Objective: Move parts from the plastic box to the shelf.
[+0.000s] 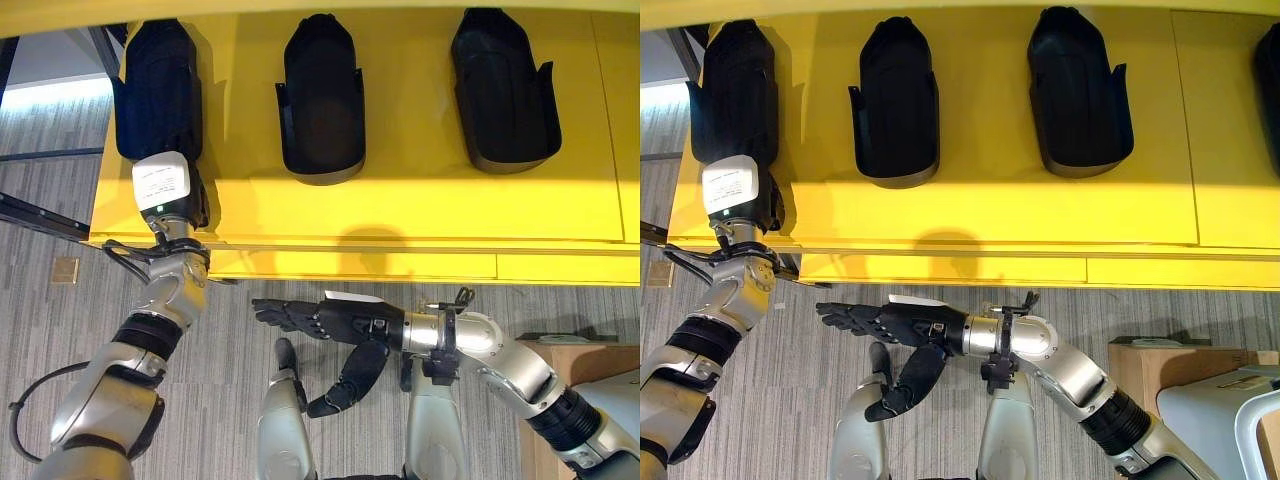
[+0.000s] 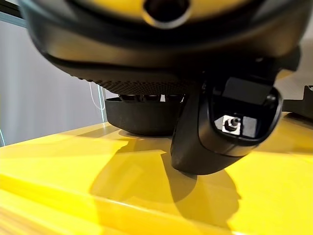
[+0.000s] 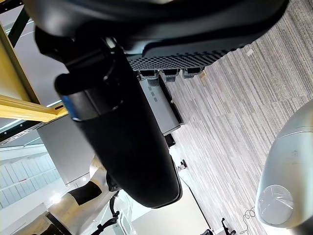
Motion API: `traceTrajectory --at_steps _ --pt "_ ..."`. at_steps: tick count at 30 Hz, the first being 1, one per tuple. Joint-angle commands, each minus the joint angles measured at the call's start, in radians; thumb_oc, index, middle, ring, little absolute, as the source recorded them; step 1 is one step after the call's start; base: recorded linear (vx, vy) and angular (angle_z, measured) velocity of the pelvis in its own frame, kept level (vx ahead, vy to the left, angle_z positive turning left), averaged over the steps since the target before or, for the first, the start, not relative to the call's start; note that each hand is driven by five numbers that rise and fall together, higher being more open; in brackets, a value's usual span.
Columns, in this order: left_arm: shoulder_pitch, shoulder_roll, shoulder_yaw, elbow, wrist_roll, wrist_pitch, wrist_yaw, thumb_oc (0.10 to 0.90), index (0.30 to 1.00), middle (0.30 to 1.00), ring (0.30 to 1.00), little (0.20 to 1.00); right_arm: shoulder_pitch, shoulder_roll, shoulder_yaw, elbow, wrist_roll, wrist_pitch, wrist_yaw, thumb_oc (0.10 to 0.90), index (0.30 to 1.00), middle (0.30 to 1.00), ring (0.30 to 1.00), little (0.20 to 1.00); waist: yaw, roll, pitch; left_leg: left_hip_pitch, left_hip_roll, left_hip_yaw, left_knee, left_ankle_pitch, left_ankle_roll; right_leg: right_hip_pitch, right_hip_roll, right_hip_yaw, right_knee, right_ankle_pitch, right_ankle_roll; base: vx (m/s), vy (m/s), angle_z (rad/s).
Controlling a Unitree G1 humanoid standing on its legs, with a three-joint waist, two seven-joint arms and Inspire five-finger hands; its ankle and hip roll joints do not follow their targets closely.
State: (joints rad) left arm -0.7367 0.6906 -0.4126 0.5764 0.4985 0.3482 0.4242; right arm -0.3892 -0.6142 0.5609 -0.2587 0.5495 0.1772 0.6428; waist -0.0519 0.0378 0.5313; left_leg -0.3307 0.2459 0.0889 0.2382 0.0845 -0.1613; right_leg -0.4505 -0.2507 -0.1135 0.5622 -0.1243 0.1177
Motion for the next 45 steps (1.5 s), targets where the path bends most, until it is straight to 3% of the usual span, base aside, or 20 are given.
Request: traceTrajectory --at_steps 1,45 --pt "0.034 0.046 0.02 0.012 0.049 0.012 -0.02 0.9 1.0 1.0 1.0 1.0 0.007 0.081 -0.073 -0.123 0.036 -0.094 0.014 0.9 1.0 1.0 1.0 1.0 -0.001 -0.039 -0.063 0.022 0.023 0.019 0.169 -0.185 0.045 0.062 -0.022 0.014 -0.198 0.082 0.059 0.0 0.0 0.0" --pt "0.168 0.039 0.043 -0.054 0.112 0.003 -0.049 0.9 1.0 1.0 1.0 1.0 0.042 0.079 -0.101 -0.117 0.026 -0.104 0.016 0.9 1.0 1.0 1.0 1.0 0.014 -0.027 -0.083 0.042 0.013 0.005 0.158 -0.192 0.049 0.079 -0.032 0.009 -0.2 0.078 0.06 0.0 0.0 0.0"
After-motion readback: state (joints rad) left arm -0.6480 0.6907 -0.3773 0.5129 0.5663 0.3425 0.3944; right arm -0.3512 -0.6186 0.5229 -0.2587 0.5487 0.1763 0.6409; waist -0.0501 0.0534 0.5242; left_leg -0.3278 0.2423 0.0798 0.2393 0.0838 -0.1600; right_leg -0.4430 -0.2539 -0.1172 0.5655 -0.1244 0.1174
